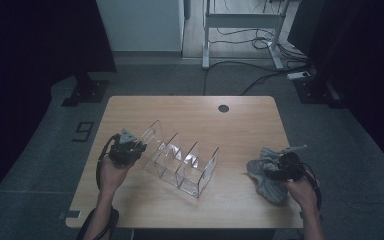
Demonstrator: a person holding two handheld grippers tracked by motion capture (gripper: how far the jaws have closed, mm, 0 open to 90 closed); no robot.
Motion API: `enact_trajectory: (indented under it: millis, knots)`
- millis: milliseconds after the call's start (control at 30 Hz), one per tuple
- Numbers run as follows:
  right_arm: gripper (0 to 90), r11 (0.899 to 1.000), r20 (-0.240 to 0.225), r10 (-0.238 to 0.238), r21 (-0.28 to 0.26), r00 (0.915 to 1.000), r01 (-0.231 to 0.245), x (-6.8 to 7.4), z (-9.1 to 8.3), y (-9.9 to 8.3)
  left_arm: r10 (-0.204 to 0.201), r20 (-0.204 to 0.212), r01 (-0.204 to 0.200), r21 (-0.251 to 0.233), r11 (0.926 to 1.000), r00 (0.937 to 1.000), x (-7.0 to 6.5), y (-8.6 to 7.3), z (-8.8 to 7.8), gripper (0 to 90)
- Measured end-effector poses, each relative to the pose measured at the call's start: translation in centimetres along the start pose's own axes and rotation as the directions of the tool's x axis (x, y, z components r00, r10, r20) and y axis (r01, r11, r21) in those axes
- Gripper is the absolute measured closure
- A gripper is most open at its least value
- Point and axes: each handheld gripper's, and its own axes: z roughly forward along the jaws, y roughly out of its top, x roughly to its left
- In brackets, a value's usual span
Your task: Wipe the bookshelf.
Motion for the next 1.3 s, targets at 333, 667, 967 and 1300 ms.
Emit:
enact_trajectory:
  millis: [333,667,967,1300]
  knots:
    - [21.3,0.999,-0.028,-0.005,-0.033,0.9996,0.004,0.4,-1.0,0.7,-0.002,0.034,0.004,-0.039,0.9992,0.9994,0.0,0.2,-0.6,31.4]
    - [16.0,0.996,-0.041,-0.05,-0.077,0.9979,0.047,1.6,-2.7,1.8,-0.028,0.105,0.035,-0.066,0.9972,0.9941,0.2,0.0,-1.6,11.3]
    - [14.3,0.991,-0.111,-0.085,-0.112,0.9902,0.072,3.1,-2.9,2.5,0.016,0.108,-0.008,-0.069,0.9976,0.994,-0.4,-1.1,-2.7,0.0]
    - [13.4,0.988,-0.166,-0.105,-0.129,0.9804,0.084,4.8,-2.5,3.3,0.029,0.102,-0.025,-0.032,0.9992,0.9944,-0.8,-2.8,-2.5,1.0]
